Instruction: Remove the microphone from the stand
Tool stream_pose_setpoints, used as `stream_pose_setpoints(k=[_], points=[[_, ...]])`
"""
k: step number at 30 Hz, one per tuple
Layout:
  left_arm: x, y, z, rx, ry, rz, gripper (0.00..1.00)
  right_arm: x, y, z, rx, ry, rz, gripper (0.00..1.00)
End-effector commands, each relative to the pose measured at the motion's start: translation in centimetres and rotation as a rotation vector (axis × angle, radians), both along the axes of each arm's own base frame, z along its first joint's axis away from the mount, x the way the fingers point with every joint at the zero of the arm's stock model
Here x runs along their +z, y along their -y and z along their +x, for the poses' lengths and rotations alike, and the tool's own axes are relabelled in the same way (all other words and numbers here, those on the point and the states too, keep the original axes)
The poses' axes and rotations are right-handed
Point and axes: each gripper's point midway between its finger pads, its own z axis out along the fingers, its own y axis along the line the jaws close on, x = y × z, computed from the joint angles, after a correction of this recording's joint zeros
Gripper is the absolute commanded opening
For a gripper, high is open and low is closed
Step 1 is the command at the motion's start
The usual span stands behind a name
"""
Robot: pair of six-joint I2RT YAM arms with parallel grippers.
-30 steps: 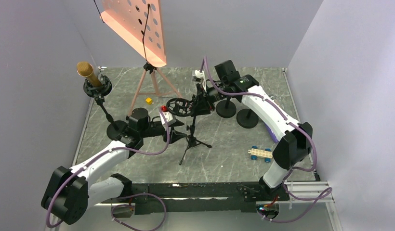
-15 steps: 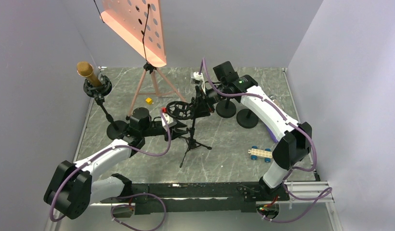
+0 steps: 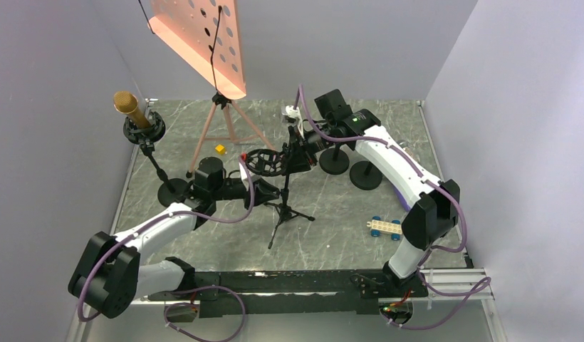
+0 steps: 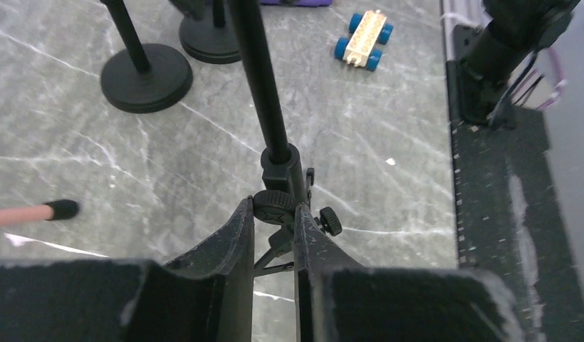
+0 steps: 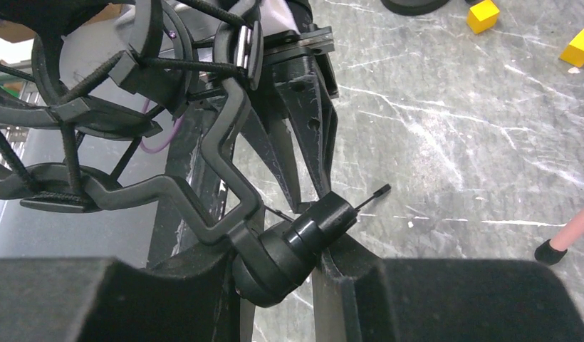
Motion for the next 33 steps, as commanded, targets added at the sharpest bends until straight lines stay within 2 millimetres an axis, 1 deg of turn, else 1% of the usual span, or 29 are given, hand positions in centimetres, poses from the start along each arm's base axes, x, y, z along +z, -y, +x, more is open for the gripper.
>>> stream_pose_setpoints(k=[1, 3, 4, 7, 10, 11, 15, 17, 20, 22, 27, 29, 33], points=[[3.8, 1.2, -1.6, -0.046, -0.270, -0.137, 0.02, 2.0, -0.3, -0.1, 0.041, 0.095, 0.046, 0.00], [4.7, 1.4, -2.1, -0.042, -0.436, -0.199, 0.00, 2.2, -0.3, 0.1, 0.042, 0.130, 0.045, 0.00], [5.0, 1.5, -2.1, -0.040, -0.478, -0.222, 0.00, 2.3, -0.2, 0.1, 0.042, 0.146, 0.042, 0.00], [5.0, 0.7, -0.9, 0.019, -0.532, -0.213, 0.00, 2.2, -0.1, 0.1, 0.048, 0.217, 0.021, 0.00], [4.9, 0.1, 0.1, 0.023, -0.677, -0.237, 0.00, 2.0, -0.1, -0.3, 0.074, 0.297, 0.009, 0.00], [4.9, 0.0, 0.4, 0.023, -0.741, -0.245, 0.00, 1.9, -0.1, -0.4, 0.077, 0.322, 0.010, 0.00], [5.3, -0.1, 1.1, 0.039, -0.822, -0.249, 0.00, 1.7, 0.0, -0.6, 0.079, 0.392, 0.038, 0.00], [5.4, 0.0, 1.1, 0.033, -0.866, -0.238, 0.00, 1.7, 0.0, -0.6, 0.089, 0.428, 0.050, 0.00], [5.0, -0.1, 1.2, 0.058, -0.954, -0.186, 0.00, 1.5, 0.1, -0.8, 0.116, 0.452, 0.057, 0.00], [4.4, -0.2, 0.7, 0.040, -1.046, -0.159, 0.00, 1.5, 0.1, -0.8, 0.129, 0.463, 0.062, 0.00], [3.8, -0.1, -0.6, -0.080, -1.327, -0.095, 0.00, 1.3, -0.1, -0.9, 0.148, 0.476, 0.073, 0.00], [4.1, -0.2, -0.9, -0.103, -1.411, -0.086, 0.00, 1.2, -0.3, -0.9, 0.156, 0.480, 0.076, 0.00], [5.0, -0.6, -0.8, -0.102, -1.528, -0.089, 0.00, 1.1, -0.2, -1.0, 0.177, 0.514, 0.073, 0.00]])
